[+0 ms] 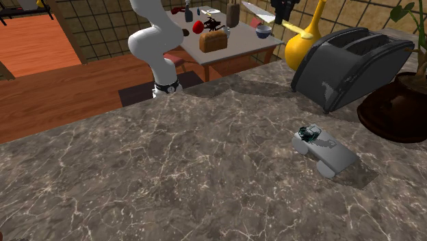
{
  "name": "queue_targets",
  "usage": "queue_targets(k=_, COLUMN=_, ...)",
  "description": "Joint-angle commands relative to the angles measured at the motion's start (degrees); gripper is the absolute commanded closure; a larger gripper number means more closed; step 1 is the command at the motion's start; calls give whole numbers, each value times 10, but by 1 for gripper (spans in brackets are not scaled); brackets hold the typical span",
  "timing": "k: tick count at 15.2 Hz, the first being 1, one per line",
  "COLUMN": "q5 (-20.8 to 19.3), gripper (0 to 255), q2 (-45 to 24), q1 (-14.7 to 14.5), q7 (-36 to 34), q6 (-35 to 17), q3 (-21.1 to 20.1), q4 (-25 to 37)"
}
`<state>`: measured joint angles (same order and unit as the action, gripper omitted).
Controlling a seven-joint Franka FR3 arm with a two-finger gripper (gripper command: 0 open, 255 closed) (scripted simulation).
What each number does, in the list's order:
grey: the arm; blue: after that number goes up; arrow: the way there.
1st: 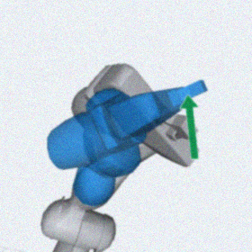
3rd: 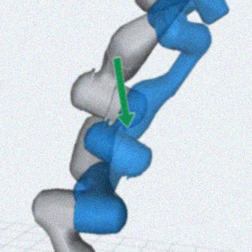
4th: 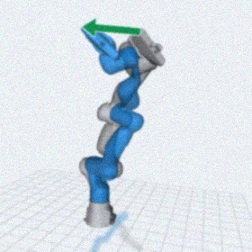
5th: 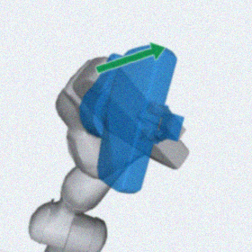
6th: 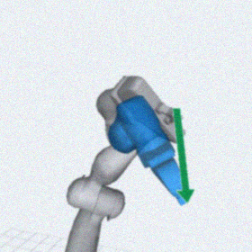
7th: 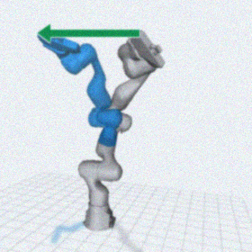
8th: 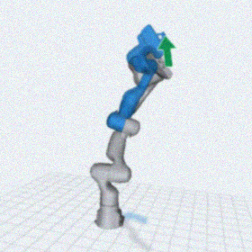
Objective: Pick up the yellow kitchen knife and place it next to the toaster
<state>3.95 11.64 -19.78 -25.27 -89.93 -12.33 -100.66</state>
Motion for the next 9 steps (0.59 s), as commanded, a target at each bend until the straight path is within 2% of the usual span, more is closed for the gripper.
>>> queue_targets(k=1, q5=3, gripper=255, q2=-3, q1=-11, q7=-29, q6=0, q3=-17, q4=4)
queue_targets(k=4, q5=4, gripper=255, q2=-13, q1=-28, q7=-74, q6=-1, q3=-45, q4=15)
queue_targets(k=9, q5=7, gripper=255, q2=-3, q1=-29, q7=-71, q6=-40, q3=-45, q4=-33)
